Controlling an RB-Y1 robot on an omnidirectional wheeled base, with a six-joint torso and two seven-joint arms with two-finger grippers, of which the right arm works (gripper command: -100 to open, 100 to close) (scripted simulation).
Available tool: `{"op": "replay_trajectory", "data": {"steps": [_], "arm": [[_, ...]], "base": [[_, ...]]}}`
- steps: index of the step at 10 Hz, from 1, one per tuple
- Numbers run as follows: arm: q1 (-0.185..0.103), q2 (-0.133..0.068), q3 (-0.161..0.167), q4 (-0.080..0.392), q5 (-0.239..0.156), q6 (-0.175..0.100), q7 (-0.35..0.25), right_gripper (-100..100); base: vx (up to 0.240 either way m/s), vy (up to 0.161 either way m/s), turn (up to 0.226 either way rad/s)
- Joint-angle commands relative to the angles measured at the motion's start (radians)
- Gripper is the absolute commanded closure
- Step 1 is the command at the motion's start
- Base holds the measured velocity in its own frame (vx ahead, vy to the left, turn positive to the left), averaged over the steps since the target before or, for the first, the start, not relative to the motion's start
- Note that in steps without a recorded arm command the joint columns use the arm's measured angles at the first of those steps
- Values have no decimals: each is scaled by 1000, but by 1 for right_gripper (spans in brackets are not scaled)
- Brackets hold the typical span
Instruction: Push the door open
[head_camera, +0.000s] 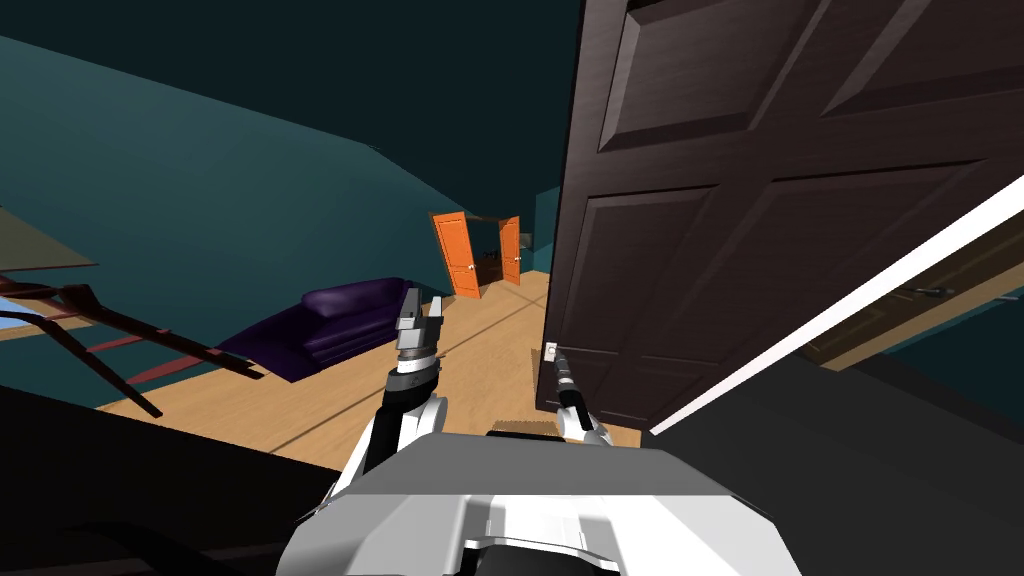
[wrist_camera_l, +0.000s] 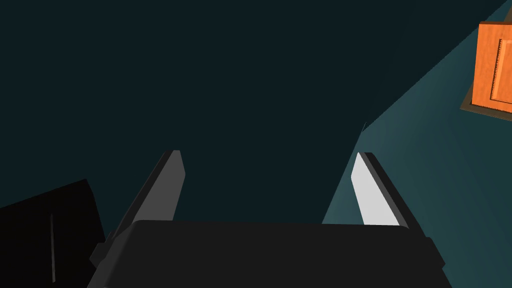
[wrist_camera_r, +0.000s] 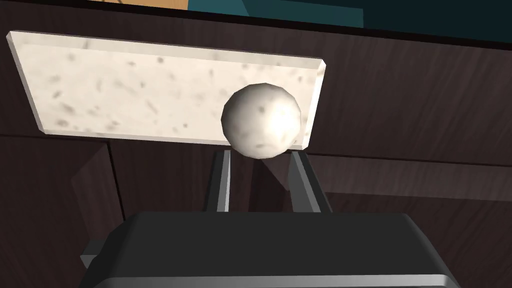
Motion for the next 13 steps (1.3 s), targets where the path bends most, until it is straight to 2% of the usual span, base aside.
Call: {"op": "replay_trajectory", "data": {"steps": [1, 2, 7, 13], "arm": [[0, -27, -21, -21, -13, 0, 9, 100], [15, -23, 18, -28, -10, -1, 12, -100], [73, -45, 104, -98, -11, 16, 20, -100], [164, -54, 242, -209, -13, 42, 32, -100]], "base": [[193, -29, -100], [98, -39, -210], [-2, -14, -170], [9, 5, -193]]}}
